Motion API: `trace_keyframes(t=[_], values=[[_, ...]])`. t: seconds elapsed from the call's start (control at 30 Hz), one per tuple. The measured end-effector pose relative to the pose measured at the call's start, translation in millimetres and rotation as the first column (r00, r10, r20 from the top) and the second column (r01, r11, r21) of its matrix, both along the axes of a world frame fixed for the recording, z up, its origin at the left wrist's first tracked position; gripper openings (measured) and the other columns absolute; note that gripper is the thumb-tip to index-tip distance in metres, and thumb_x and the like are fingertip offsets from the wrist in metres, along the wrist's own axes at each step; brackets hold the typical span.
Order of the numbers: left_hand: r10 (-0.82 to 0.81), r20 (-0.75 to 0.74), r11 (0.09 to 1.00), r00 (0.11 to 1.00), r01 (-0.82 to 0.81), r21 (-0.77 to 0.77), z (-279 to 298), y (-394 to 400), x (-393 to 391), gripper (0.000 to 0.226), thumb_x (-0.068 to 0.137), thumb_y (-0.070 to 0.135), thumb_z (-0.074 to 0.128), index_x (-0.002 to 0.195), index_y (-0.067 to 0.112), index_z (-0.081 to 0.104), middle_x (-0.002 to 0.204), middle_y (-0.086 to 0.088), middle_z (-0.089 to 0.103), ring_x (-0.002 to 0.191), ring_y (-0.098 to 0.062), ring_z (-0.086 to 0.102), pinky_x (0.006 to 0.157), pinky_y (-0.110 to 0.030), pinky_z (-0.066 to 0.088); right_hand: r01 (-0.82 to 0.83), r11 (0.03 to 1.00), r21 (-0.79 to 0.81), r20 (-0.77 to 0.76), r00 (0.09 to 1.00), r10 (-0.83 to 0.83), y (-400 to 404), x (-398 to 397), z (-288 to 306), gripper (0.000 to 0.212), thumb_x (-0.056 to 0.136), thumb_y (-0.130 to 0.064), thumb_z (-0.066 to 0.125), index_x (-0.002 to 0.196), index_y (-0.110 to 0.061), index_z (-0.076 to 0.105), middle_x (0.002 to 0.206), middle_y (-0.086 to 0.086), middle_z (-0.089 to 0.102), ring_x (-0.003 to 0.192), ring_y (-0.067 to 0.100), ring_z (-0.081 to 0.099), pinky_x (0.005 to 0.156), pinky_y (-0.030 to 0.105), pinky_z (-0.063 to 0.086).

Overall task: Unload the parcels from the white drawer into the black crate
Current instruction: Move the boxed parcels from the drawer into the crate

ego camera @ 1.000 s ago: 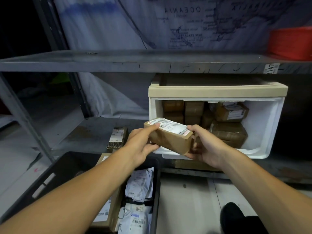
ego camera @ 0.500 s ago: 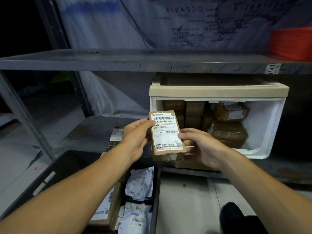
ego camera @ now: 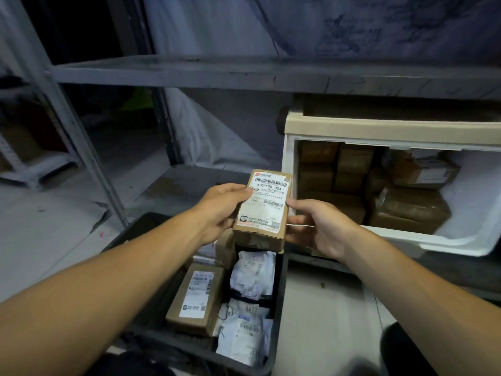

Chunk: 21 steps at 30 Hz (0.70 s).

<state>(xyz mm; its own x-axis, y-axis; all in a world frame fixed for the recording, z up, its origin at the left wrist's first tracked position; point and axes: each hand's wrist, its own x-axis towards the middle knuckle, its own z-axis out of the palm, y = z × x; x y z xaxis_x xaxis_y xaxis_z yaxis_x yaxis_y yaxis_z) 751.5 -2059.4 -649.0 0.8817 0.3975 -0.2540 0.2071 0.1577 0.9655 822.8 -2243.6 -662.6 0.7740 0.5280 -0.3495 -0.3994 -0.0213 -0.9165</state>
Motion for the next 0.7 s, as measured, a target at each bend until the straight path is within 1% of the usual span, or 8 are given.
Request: trace_keyframes(t=[0.1, 0.17, 0.23, 0.27, 0.33, 0.4, 0.53, 0.7], values=[[0.035, -0.023, 0.999, 0.999, -0.035, -0.005, -11.3, 17.5, -3.0, 0.022, 0.101, 0.012, 0.06, 0.122, 0.01, 0.067, 0.109, -0.012, 0.076, 0.092, -0.022, 0.073, 0.077, -0.036, 0.06, -0.001, 1.0, 0.004, -0.037, 0.999, 0.001, 21.8, -3.4, -11.9, 0.025, 0.099, -0.022, 0.062, 0.12, -0.009, 0.067, 0.094, 0.014, 0.079, 0.08, 0.026, 0.078, 0.083, 0.042, 0.061], [0.044, -0.047, 0.999, 0.998, -0.045, -0.011, -22.3, 26.3, -5.8, 0.017, 0.101, 0.009, 0.059, 0.113, 0.014, 0.069, 0.108, -0.011, 0.076, 0.094, -0.023, 0.072, 0.079, -0.035, 0.059, -0.003, 1.0, -0.015, -0.054, 0.999, 0.002, 36.2, -5.0, -24.5, 0.023, 0.1, -0.02, 0.061, 0.117, -0.008, 0.068, 0.094, 0.013, 0.079, 0.078, 0.024, 0.077, 0.081, 0.041, 0.06], [0.052, -0.075, 0.998, 0.996, -0.054, -0.015, -36.5, 34.9, -10.0, 0.017, 0.101, 0.007, 0.057, 0.101, 0.018, 0.069, 0.101, -0.01, 0.077, 0.088, -0.022, 0.073, 0.073, -0.031, 0.06, -0.007, 0.999, -0.034, -0.083, 0.997, 0.004, 50.2, -6.0, -41.8, 0.022, 0.1, -0.02, 0.061, 0.117, -0.008, 0.069, 0.095, 0.012, 0.079, 0.079, 0.023, 0.077, 0.076, 0.037, 0.06], [0.06, -0.097, 0.998, 0.993, -0.062, -0.014, -45.5, 40.3, -12.7, 0.017, 0.101, 0.006, 0.058, 0.098, 0.019, 0.069, 0.097, -0.009, 0.077, 0.086, -0.022, 0.074, 0.071, -0.031, 0.06, -0.008, 0.999, -0.043, -0.102, 0.995, 0.003, 56.9, -6.3, -52.3, 0.023, 0.1, -0.02, 0.061, 0.118, -0.008, 0.069, 0.097, 0.011, 0.079, 0.084, 0.023, 0.077, 0.079, 0.038, 0.06], [0.079, -0.153, 0.997, 0.985, -0.082, -0.014, -65.0, 51.7, -18.6, 0.015, 0.1, 0.007, 0.06, 0.105, 0.017, 0.07, 0.097, -0.01, 0.078, 0.087, -0.023, 0.076, 0.074, -0.033, 0.061, -0.012, 0.999, -0.053, -0.146, 0.989, 0.004, 69.8, -7.1, -75.0, 0.023, 0.1, -0.02, 0.062, 0.118, -0.008, 0.069, 0.1, 0.011, 0.079, 0.095, 0.025, 0.077, 0.087, 0.041, 0.06], [0.091, -0.2, 0.995, 0.976, -0.095, -0.009, -85.8, 64.3, -23.9, 0.016, 0.099, 0.008, 0.062, 0.11, 0.014, 0.07, 0.098, -0.01, 0.079, 0.086, -0.022, 0.077, 0.074, -0.034, 0.062, -0.022, 0.998, -0.061, -0.191, 0.982, 0.01, 83.0, -8.6, -97.2, 0.023, 0.099, -0.018, 0.062, 0.117, -0.007, 0.07, 0.1, 0.012, 0.079, 0.097, 0.027, 0.076, 0.085, 0.041, 0.061], [0.129, -0.288, 0.989, 0.949, -0.142, -0.026, -123.3, 85.2, -34.7, 0.016, 0.098, 0.007, 0.062, 0.096, 0.022, 0.067, 0.091, -0.005, 0.077, 0.078, -0.017, 0.076, 0.064, -0.028, 0.06, -0.043, 0.995, -0.093, -0.273, 0.962, 0.016, 109.6, -14.6, -140.7, 0.023, 0.098, -0.016, 0.063, 0.117, -0.006, 0.071, 0.1, 0.012, 0.079, 0.095, 0.026, 0.076, 0.084, 0.042, 0.061], [0.14, -0.375, 0.987, 0.916, -0.16, -0.022, -169.4, 110.2, -42.2, 0.019, 0.098, 0.007, 0.063, 0.111, 0.019, 0.069, 0.099, -0.006, 0.078, 0.087, -0.021, 0.076, 0.073, -0.035, 0.062, -0.086, 0.985, -0.151, -0.351, 0.936, 0.028, 134.7, -20.1, -186.8, 0.022, 0.097, -0.016, 0.064, 0.117, -0.009, 0.07, 0.107, 0.011, 0.078, 0.1, 0.026, 0.074, 0.08, 0.039, 0.06]])
